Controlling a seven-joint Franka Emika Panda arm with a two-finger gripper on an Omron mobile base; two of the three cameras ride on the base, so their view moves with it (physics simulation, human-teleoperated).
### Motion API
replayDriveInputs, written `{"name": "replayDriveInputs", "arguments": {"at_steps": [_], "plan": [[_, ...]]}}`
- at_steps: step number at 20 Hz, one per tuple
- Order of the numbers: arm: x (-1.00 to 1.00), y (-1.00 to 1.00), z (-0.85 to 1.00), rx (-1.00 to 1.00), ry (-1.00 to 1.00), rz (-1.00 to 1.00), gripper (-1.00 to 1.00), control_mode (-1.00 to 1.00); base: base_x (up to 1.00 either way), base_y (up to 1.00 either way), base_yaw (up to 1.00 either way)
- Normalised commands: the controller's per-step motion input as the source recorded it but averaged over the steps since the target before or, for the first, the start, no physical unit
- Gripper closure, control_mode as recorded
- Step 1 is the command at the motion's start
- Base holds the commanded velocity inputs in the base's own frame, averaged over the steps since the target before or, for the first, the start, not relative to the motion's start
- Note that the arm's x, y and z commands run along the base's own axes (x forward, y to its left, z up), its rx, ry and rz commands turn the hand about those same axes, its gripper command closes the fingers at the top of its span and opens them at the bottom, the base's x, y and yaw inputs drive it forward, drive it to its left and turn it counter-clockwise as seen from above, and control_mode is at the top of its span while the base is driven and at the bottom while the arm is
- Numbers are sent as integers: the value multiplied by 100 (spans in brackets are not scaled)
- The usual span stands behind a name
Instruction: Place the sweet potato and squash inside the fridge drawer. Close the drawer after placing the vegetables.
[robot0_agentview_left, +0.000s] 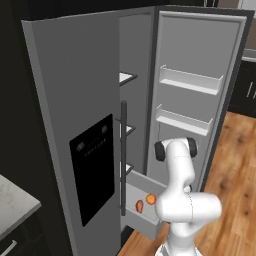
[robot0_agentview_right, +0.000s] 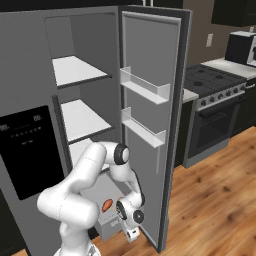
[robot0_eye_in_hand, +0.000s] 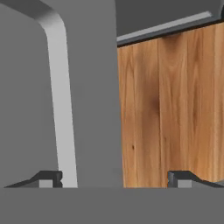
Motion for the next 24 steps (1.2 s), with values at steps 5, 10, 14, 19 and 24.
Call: {"name": "replayDriveInputs", "arguments": {"at_steps": [5, 10, 14, 19, 24], "plan": [[44, 0, -13, 12, -1, 2, -100, -100, 0, 0, 0], [50, 4, 0, 12, -2, 0, -100, -100, 0, 0, 0], [50, 12, 0, 12, -1, 2, -100, -100, 0, 0, 0], [45, 34, 0, 10, -1, 1, -100, -100, 0, 0, 0], [40, 48, 0, 8, -1, 0, -100, -100, 0, 0, 0]]}}
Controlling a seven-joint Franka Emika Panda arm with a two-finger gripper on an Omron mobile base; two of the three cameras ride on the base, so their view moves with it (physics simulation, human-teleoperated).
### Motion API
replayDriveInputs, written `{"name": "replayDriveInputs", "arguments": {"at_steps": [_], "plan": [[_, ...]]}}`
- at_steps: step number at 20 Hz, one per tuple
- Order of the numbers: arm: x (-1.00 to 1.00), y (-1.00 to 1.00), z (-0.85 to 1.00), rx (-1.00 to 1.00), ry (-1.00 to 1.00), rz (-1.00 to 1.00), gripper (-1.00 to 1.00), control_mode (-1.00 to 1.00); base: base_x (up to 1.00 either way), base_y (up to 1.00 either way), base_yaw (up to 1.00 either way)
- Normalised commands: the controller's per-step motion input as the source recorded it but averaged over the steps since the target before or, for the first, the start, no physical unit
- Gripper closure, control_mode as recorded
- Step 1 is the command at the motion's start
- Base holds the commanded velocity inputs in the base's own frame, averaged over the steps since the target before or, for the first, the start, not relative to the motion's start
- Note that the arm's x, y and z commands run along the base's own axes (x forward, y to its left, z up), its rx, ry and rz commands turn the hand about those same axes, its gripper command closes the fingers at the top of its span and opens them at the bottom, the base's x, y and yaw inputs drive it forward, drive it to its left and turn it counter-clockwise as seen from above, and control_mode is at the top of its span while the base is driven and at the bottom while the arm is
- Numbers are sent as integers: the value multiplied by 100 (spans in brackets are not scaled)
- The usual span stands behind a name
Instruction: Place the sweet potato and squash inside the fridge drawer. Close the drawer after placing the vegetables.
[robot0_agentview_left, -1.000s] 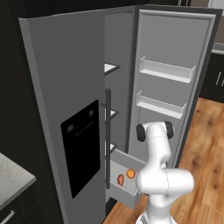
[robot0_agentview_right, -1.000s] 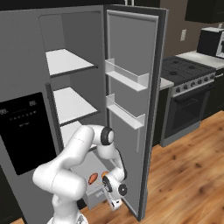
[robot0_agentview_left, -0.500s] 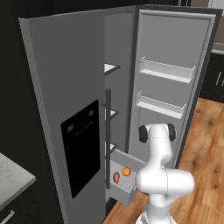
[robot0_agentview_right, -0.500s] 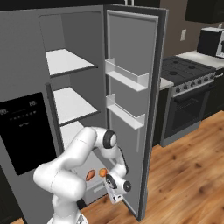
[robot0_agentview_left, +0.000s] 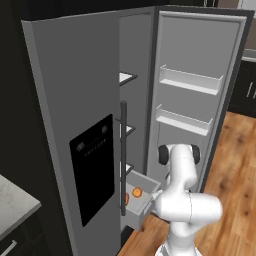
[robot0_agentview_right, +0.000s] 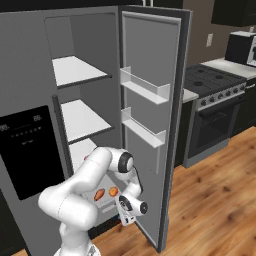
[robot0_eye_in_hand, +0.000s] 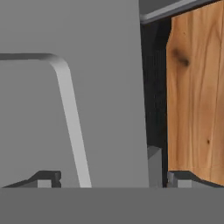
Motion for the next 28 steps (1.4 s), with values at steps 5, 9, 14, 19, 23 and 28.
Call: {"name": "replayDriveInputs", "arguments": {"at_steps": [5, 9, 14, 19, 23, 28], "plan": [[30, 56, -2, 5, 0, 0, -100, -100, 0, 0, 0], [23, 64, 0, 0, 0, 0, -100, -100, 0, 0, 0], [26, 67, 0, 0, 0, 0, -100, -100, 0, 0, 0], [33, 58, 0, 0, 0, 0, -100, -100, 0, 0, 0], [56, 10, 0, 5, 0, -1, -100, -100, 0, 0, 0], [74, -2, 0, 6, 0, -8, -100, -100, 0, 0, 0]]}}
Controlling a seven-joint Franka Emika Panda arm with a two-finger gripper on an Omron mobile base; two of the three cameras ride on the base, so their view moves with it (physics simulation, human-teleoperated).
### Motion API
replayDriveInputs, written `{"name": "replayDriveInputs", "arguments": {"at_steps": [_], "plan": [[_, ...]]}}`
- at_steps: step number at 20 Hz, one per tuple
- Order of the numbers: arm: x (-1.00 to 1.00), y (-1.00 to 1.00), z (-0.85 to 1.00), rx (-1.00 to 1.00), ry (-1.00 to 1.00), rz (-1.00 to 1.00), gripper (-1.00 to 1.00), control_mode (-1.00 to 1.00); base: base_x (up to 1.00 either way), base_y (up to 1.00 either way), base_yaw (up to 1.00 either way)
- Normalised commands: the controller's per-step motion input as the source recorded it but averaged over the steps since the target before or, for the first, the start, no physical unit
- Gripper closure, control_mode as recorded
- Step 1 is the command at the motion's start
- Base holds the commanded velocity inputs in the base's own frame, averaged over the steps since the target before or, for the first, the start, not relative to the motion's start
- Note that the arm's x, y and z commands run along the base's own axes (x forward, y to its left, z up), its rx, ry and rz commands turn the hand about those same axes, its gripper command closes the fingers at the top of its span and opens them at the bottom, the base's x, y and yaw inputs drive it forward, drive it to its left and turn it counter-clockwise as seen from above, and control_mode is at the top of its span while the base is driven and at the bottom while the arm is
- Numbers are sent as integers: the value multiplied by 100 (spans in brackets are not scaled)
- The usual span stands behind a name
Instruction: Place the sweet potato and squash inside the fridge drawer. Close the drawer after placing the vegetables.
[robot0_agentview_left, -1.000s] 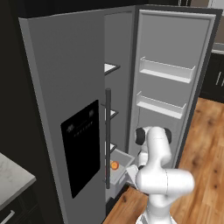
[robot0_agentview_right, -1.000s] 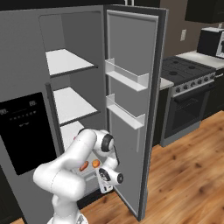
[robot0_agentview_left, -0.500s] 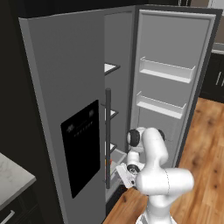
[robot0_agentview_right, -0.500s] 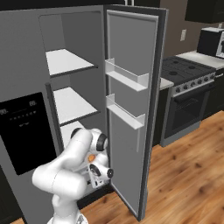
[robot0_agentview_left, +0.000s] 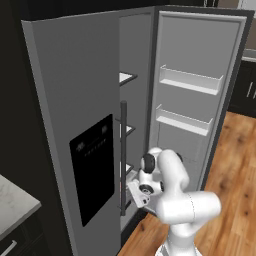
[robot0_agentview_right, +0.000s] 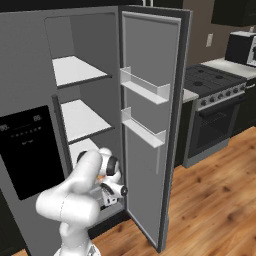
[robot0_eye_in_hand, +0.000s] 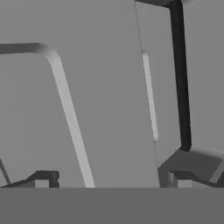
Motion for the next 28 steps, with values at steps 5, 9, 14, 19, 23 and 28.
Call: {"name": "replayDriveInputs", "arguments": {"at_steps": [5, 9, 14, 19, 23, 28], "plan": [[65, 27, -2, 1, 0, -3, -100, -100, 0, 0, 0], [57, 44, -5, 0, 0, -1, -100, -100, 0, 0, 0], [50, 40, -5, 0, 0, 0, -100, -100, 0, 0, 0], [42, 32, -3, 0, 0, 0, -100, -100, 0, 0, 0], [29, 19, -2, 0, 0, 0, -100, -100, 0, 0, 0], [-15, -49, 0, 5, 0, 0, -100, -100, 0, 0, 0]]}}
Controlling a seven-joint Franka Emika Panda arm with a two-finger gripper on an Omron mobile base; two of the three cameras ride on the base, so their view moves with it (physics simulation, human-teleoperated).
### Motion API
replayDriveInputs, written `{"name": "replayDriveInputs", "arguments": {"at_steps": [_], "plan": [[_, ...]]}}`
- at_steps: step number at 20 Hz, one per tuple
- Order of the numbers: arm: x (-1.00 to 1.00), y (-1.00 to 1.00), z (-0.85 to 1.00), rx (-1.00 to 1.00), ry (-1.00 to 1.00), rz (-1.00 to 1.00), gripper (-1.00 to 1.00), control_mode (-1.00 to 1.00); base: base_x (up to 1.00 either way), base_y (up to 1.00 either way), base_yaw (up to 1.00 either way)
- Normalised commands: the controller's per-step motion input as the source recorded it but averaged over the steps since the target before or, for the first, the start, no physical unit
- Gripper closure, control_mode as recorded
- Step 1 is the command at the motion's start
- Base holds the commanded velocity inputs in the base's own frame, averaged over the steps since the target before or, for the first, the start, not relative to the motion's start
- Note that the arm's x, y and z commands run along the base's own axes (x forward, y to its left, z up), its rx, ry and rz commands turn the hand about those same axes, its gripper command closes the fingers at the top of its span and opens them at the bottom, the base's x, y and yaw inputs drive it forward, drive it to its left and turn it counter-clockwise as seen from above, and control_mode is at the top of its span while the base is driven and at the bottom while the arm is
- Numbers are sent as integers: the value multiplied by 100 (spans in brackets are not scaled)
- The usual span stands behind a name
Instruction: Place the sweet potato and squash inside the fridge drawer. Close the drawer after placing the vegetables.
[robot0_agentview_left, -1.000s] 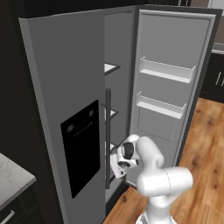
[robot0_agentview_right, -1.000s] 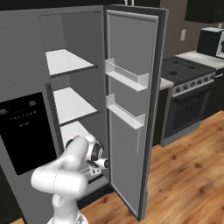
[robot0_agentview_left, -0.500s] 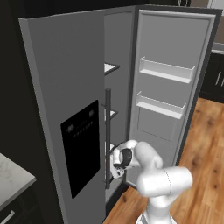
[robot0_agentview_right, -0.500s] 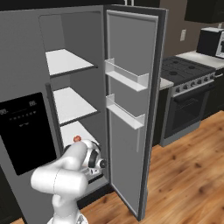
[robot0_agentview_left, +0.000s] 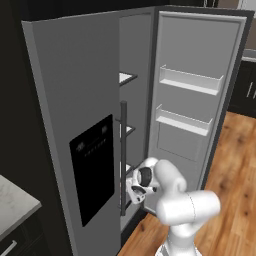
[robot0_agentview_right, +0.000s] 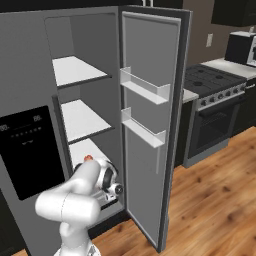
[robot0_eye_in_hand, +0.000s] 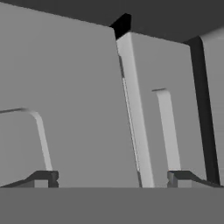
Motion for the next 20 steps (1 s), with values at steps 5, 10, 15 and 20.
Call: {"name": "replayDriveInputs", "arguments": {"at_steps": [5, 10, 15, 20], "plan": [[-42, -87, 0, 10, 0, 0, -100, -100, 0, 0, 0], [-59, -54, 0, 8, 0, 0, -100, -100, 0, 0, 0], [-89, -9, 25, 5, -2, 0, -100, -100, 0, 0, 0], [-67, -1, 72, 0, 0, 0, -100, -100, 0, 0, 0]]}}
